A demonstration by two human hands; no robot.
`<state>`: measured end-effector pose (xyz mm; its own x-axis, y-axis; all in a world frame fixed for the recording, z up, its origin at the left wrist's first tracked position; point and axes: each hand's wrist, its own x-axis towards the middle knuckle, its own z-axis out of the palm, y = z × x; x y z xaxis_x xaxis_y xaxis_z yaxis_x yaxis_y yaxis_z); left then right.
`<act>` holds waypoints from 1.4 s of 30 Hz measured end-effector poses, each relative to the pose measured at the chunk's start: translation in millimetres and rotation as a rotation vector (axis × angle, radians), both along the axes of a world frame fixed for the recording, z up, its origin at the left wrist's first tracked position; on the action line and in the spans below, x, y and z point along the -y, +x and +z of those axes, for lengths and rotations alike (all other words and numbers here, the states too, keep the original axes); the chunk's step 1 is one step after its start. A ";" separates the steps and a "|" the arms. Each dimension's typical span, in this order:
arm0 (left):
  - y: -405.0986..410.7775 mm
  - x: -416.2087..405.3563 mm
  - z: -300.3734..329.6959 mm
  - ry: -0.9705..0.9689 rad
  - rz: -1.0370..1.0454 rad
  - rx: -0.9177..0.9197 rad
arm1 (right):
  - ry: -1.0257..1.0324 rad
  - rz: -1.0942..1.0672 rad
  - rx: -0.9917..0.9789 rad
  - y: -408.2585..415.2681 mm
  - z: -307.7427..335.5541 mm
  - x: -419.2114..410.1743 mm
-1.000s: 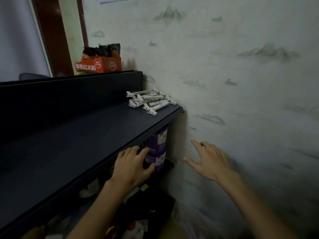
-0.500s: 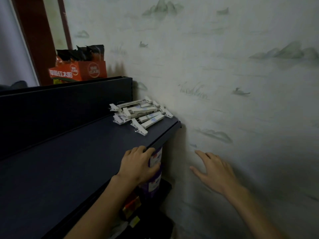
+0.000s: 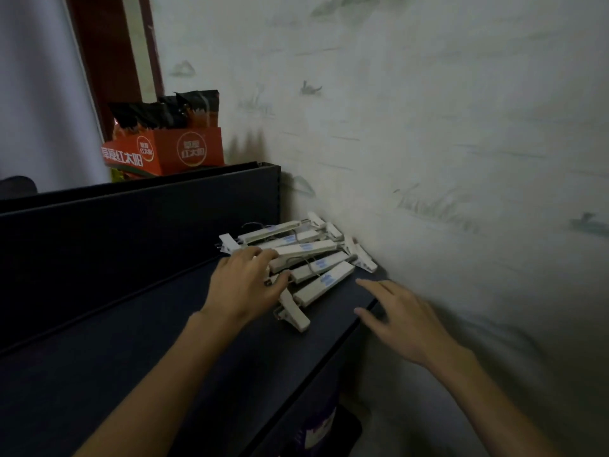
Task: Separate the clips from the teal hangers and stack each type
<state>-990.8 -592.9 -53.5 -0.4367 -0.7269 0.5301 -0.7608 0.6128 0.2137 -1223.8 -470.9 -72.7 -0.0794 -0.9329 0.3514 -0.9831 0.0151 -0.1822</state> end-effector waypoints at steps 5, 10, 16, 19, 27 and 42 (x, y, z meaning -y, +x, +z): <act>-17.3 46.1 7.3 -0.008 0.107 -0.068 | 0.016 0.240 -0.003 -24.6 2.3 67.0; -28.3 89.5 12.6 0.074 0.247 0.013 | 0.060 0.455 -0.029 -47.7 -1.0 113.9; -42.0 115.7 16.3 0.251 0.350 0.147 | 0.126 0.649 -0.061 -62.9 -7.6 140.9; -47.0 119.1 18.5 0.315 0.363 0.158 | 0.112 0.714 -0.086 -67.1 -13.3 146.7; -57.5 112.3 22.3 0.357 0.415 0.090 | 0.032 0.849 -0.147 -69.0 -18.6 159.6; -51.2 67.4 15.9 0.012 0.547 -0.048 | -0.074 0.983 -0.060 -87.8 -25.2 140.5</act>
<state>-1041.9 -660.3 -37.6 0.0312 -0.8471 0.5305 -0.9569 0.1280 0.2607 -1311.6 -611.4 -97.9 0.7393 -0.5496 0.3891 -0.5595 -0.8229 -0.0991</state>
